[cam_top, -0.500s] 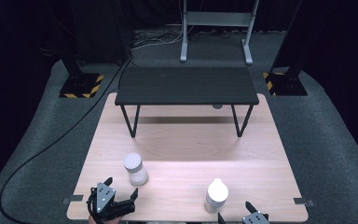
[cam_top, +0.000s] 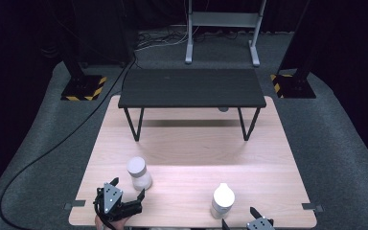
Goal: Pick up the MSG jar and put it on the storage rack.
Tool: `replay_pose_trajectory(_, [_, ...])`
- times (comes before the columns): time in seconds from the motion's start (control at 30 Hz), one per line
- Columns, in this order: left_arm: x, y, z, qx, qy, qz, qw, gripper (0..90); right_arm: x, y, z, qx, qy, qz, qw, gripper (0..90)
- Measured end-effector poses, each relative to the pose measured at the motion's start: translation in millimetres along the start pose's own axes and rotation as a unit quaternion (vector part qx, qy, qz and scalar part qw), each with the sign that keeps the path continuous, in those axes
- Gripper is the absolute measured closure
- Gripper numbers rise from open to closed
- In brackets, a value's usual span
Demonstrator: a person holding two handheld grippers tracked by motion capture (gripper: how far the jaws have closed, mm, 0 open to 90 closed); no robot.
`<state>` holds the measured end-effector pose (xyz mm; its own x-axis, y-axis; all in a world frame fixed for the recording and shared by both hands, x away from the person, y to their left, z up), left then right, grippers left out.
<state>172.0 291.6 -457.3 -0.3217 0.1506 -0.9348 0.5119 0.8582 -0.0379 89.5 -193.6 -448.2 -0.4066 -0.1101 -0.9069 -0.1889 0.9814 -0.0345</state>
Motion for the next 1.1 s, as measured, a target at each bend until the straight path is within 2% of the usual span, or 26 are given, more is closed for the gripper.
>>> replay_pose_trajectory(0.2, [-4.3, 2.1, 8.9, 0.000, -0.012, -0.001, 0.9999, 0.2, 0.3, -0.9, -0.1, -0.001, 0.000, 0.000, 1.0000, 0.0])
replay_pose_trajectory(0.33, [-8.5, 4.2, 14.3, 0.009, -0.014, 0.003, 0.9999, 0.2, 0.9, -2.0, -0.5, 0.000, -0.002, 0.001, 1.0000, 0.0])
replay_pose_trajectory(0.53, [-12.4, 9.2, 23.3, 0.020, -0.018, -0.002, 0.9996, 0.2, 0.8, -2.4, -0.3, -0.002, -0.002, 0.001, 1.0000, 0.0])
replay_pose_trajectory(1.1, [-22.4, 9.1, 36.5, 0.021, -0.036, 0.018, 0.9990, 0.2, 0.4, -3.3, -1.0, -0.003, 0.000, -0.001, 1.0000, 0.0])
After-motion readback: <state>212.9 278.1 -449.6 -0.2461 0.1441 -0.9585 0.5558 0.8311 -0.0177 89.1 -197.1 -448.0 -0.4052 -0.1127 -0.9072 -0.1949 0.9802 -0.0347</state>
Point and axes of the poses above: each handheld gripper's, and its own axes: z roughly forward along the jaws, x roughly out of its underside, y roughly to its left, the point moved 2 cm from there along z, roughly forward along the jaws, and after that the axes turned 11 degrees about x, right-handed, at the moved point
